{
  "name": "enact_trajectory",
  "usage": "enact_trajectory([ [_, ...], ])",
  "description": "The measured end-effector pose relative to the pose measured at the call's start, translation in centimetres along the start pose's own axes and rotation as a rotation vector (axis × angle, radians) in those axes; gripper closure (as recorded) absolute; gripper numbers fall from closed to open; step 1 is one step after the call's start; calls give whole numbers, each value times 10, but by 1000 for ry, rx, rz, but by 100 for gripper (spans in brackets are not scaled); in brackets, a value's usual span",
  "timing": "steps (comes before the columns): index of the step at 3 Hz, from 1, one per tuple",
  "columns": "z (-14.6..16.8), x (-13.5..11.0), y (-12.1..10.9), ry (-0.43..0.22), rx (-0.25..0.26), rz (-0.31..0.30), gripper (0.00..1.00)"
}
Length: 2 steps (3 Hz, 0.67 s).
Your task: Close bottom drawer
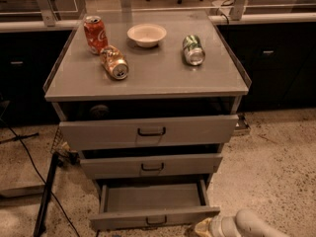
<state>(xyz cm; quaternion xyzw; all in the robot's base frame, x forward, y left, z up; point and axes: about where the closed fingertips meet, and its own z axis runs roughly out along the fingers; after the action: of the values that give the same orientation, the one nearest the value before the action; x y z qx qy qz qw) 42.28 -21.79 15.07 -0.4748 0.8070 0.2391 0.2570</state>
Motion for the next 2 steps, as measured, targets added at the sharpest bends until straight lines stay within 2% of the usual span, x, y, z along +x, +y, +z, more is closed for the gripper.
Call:
enact_trajectory([
  [1,-5,-24,4,-163,84,-88,100],
  [2,-7,-30,3,-178,101,-137,100],
])
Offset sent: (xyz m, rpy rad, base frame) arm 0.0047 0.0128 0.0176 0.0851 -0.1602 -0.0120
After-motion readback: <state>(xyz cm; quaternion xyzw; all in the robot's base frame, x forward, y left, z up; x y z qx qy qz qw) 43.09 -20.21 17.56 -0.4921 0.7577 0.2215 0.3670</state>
